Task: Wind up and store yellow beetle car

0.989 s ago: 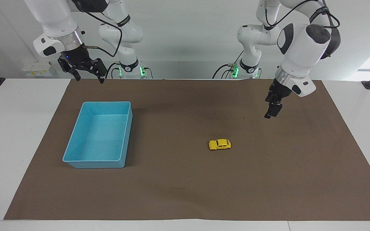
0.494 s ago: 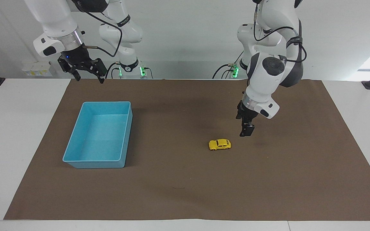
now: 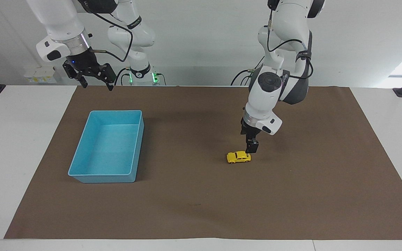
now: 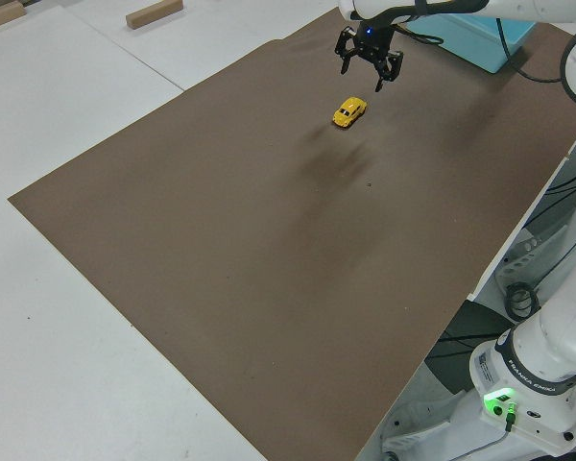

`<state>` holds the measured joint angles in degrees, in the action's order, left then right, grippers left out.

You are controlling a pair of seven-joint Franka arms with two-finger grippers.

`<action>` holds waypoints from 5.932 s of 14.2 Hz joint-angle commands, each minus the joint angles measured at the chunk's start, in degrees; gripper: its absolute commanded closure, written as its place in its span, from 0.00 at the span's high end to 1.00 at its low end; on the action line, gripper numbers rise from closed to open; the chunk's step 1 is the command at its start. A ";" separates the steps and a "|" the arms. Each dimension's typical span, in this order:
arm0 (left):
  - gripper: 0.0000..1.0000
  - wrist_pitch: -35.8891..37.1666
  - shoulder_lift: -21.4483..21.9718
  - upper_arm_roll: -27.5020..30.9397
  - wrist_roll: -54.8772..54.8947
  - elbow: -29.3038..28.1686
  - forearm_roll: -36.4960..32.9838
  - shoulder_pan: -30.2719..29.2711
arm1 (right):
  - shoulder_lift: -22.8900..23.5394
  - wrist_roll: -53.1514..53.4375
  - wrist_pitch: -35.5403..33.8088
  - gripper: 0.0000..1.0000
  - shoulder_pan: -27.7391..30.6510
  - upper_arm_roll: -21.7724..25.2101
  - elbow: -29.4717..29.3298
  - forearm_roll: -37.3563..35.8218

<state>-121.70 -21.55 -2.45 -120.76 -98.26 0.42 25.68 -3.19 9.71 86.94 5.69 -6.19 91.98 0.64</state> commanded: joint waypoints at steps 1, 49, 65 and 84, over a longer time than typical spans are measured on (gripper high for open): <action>1.00 -0.29 -5.41 0.96 -4.91 3.32 -3.30 1.56 | -0.33 -1.18 0.69 1.00 0.63 -0.14 0.21 0.59; 1.00 -4.34 -2.98 0.78 16.96 -4.75 -2.70 -13.03 | -0.33 -1.18 0.78 1.00 0.63 -0.14 0.21 0.59; 1.00 -2.58 0.19 0.78 22.30 -1.68 -2.79 -13.20 | -0.33 -1.09 0.69 1.00 0.63 -0.14 0.21 0.59; 1.00 3.39 11.88 1.40 63.85 -0.44 -2.70 -16.81 | -0.24 -1.09 0.87 1.00 1.78 0.65 0.21 0.50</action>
<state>-120.03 -11.59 -0.48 -64.03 -97.80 -1.79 10.21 -3.19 9.71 86.94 6.75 -5.52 91.98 0.60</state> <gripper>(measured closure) 0.000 0.000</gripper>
